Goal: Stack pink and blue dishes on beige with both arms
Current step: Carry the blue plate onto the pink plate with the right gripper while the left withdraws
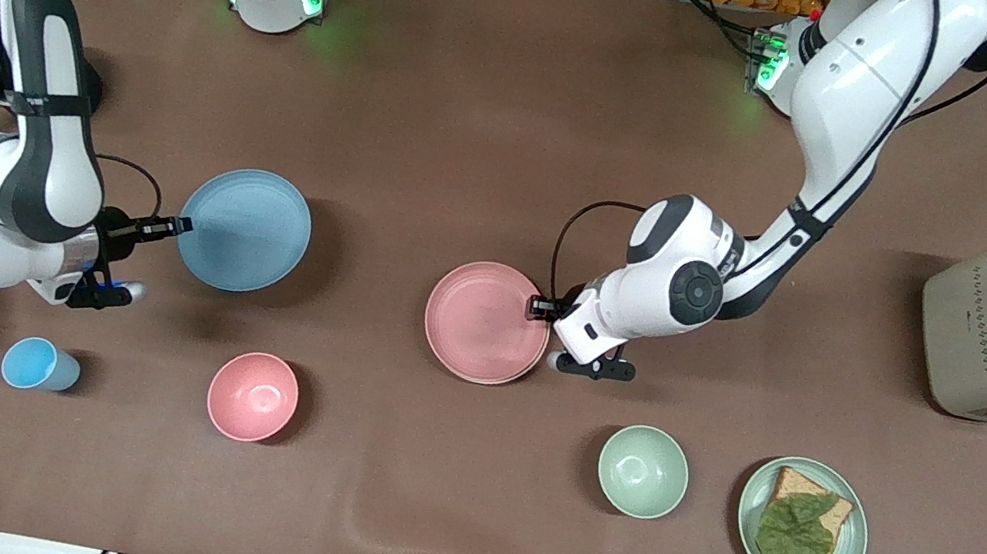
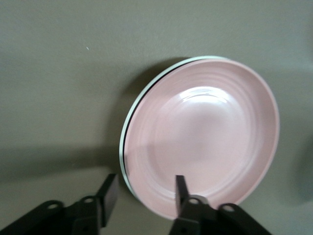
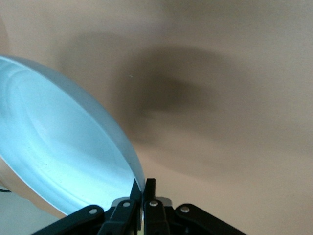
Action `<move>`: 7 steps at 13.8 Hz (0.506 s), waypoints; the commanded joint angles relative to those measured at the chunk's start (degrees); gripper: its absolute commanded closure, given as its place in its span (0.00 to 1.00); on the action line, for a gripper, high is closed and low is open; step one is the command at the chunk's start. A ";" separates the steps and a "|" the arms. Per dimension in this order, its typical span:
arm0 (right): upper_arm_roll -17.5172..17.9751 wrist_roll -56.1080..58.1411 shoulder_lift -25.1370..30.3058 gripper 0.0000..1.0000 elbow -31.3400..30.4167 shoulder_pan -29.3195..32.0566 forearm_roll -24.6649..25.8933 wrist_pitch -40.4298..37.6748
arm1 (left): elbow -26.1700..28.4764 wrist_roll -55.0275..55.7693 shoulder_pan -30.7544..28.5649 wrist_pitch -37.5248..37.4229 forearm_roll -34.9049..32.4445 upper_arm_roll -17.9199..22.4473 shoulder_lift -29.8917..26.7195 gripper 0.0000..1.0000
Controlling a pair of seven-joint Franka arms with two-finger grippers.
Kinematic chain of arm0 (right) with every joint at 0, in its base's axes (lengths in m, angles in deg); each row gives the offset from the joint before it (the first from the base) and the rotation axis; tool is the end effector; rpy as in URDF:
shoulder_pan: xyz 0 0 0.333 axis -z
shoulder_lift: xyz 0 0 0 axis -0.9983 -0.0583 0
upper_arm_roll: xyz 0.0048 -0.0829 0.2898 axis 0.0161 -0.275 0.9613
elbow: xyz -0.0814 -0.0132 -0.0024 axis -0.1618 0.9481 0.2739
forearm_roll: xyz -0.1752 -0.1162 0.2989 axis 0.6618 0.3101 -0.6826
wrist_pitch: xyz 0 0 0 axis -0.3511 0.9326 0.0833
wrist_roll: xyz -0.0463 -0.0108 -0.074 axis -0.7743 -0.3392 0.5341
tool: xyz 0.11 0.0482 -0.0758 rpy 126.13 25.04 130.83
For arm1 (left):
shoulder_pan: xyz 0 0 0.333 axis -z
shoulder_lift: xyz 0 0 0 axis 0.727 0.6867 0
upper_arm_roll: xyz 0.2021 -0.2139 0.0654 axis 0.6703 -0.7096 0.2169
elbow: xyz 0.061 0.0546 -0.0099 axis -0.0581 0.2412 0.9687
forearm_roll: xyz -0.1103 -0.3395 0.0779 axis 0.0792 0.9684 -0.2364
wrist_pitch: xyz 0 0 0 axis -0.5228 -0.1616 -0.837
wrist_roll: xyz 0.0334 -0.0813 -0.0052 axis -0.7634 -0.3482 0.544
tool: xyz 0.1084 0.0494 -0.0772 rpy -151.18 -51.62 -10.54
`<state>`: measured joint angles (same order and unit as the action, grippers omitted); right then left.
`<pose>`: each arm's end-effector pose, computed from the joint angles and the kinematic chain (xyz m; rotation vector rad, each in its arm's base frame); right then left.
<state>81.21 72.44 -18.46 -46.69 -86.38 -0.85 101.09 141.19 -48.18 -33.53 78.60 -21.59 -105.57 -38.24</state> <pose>0.5774 0.0120 0.2402 -2.6842 -0.2374 0.7411 0.5562 -0.3757 0.2233 2.7358 0.0964 -0.1789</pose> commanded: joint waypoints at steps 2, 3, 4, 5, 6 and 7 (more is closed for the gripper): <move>-0.38 -8.54 0.26 1.00 3.16 -8.60 -1.17 -0.72 | 0.64 0.65 -0.53 -7.28 -3.96 3.83 -8.54 0.00; -0.38 -12.13 0.00 1.00 3.95 -11.50 -1.26 -0.28 | -0.58 0.47 -0.71 -9.73 -7.29 4.89 -9.42 0.00; -0.38 -16.77 -0.35 1.00 4.57 -13.88 -2.22 -0.10 | -1.98 0.03 -1.58 -12.28 -10.19 5.33 -9.69 0.00; -0.38 -20.56 -0.70 1.00 4.83 -16.86 -4.92 1.38 | -3.30 -0.23 -2.98 -14.39 -12.31 5.25 -9.78 0.00; -0.38 -24.17 -0.88 1.00 4.84 -19.85 -7.74 3.83 | -3.75 -1.19 -4.21 -15.37 -13.81 5.25 -10.22 0.00; -0.38 -27.86 -1.40 1.00 4.84 -22.05 -8.81 5.86 | -3.76 -3.29 -5.18 -15.56 -14.35 5.34 -10.40 0.00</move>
<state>81.63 50.67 -18.56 -43.09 -104.44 -6.49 104.75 138.03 -49.09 -37.12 64.78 -33.68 -100.25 -48.25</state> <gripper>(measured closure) 0.965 0.000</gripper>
